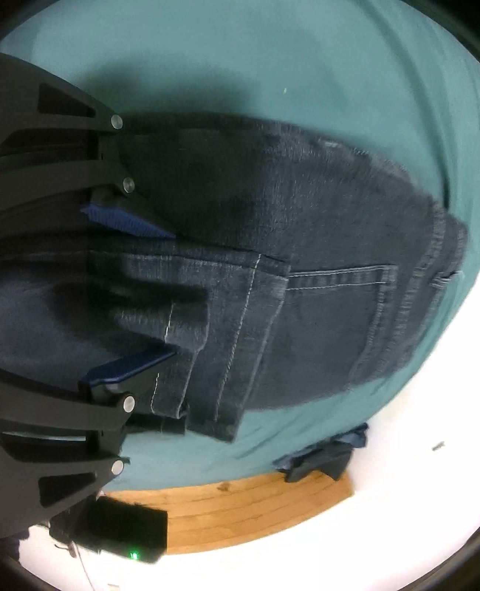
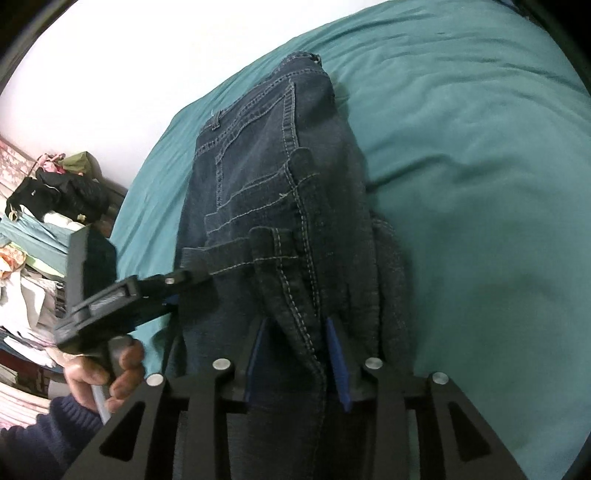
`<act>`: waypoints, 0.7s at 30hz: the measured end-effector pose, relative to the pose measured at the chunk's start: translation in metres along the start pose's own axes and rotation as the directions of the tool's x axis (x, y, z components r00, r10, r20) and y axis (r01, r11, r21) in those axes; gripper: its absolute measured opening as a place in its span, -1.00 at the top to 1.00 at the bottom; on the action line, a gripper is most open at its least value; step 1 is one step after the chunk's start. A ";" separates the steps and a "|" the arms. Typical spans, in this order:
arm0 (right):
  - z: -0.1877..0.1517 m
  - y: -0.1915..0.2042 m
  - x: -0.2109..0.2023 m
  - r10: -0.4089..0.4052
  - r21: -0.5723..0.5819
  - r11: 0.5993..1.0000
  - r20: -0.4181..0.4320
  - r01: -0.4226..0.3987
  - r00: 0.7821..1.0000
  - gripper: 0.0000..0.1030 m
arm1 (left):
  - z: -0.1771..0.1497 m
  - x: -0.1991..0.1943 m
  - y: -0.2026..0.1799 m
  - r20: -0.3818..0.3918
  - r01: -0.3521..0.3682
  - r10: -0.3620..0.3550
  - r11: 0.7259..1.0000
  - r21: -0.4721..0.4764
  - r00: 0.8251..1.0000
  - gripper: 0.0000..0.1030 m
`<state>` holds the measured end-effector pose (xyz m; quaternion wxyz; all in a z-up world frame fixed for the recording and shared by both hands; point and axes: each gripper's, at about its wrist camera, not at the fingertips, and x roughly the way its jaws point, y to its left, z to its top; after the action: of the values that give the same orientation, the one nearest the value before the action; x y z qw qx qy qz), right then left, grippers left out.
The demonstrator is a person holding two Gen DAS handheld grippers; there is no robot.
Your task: Fold clothes
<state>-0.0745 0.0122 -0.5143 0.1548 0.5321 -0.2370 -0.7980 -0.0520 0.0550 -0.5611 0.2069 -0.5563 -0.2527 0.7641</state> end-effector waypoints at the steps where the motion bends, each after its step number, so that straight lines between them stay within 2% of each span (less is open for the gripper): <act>1: 0.000 0.000 -0.001 0.003 0.000 1.000 -0.002 -0.003 1.000 0.35 | 0.002 0.005 0.001 -0.010 0.001 -0.001 1.000 -0.004 1.000 -0.10; 2: -0.002 -0.001 -0.004 0.004 0.001 1.000 -0.002 -0.004 1.000 0.35 | 0.004 0.007 0.002 -0.017 0.004 -0.004 1.000 -0.016 1.000 0.25; 3: -0.003 -0.002 -0.007 0.004 0.001 1.000 -0.002 -0.004 1.000 0.34 | 0.005 0.010 0.004 -0.029 0.012 -0.013 0.999 -0.032 0.999 0.38; 4: -0.004 -0.003 -0.009 0.006 0.001 1.000 -0.003 -0.006 1.000 0.33 | 0.005 0.011 0.006 -0.034 0.024 -0.026 0.999 -0.045 0.999 0.71; 6: -0.007 -0.004 -0.013 0.010 0.009 1.000 0.001 -0.010 1.000 0.31 | 0.004 0.009 0.003 -0.024 0.031 -0.032 0.998 -0.046 0.999 0.76; 8: -0.009 -0.005 -0.017 0.013 0.015 1.000 0.006 -0.013 1.000 0.30 | 0.000 0.002 -0.009 0.009 -0.008 0.008 1.000 -0.001 1.000 0.78; 13: -0.013 -0.007 -0.026 0.026 0.029 0.999 0.019 -0.027 0.999 0.21 | -0.009 -0.035 -0.021 0.130 -0.060 0.058 0.998 0.014 0.990 0.79; 18: -0.016 -0.004 -0.024 0.023 0.012 1.000 0.004 -0.024 1.000 0.14 | -0.014 -0.058 -0.003 0.164 -0.048 0.057 0.997 -0.062 0.985 0.79; 21: -0.014 -0.005 -0.019 0.012 0.031 0.999 -0.007 -0.012 1.000 0.13 | -0.011 -0.035 0.011 0.099 -0.074 0.082 0.994 -0.076 0.992 0.72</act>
<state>-0.0547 0.0231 -0.5069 0.1521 0.5358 -0.2518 -0.7914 -0.0316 0.0274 -0.5449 0.1434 -0.5332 -0.2686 0.7893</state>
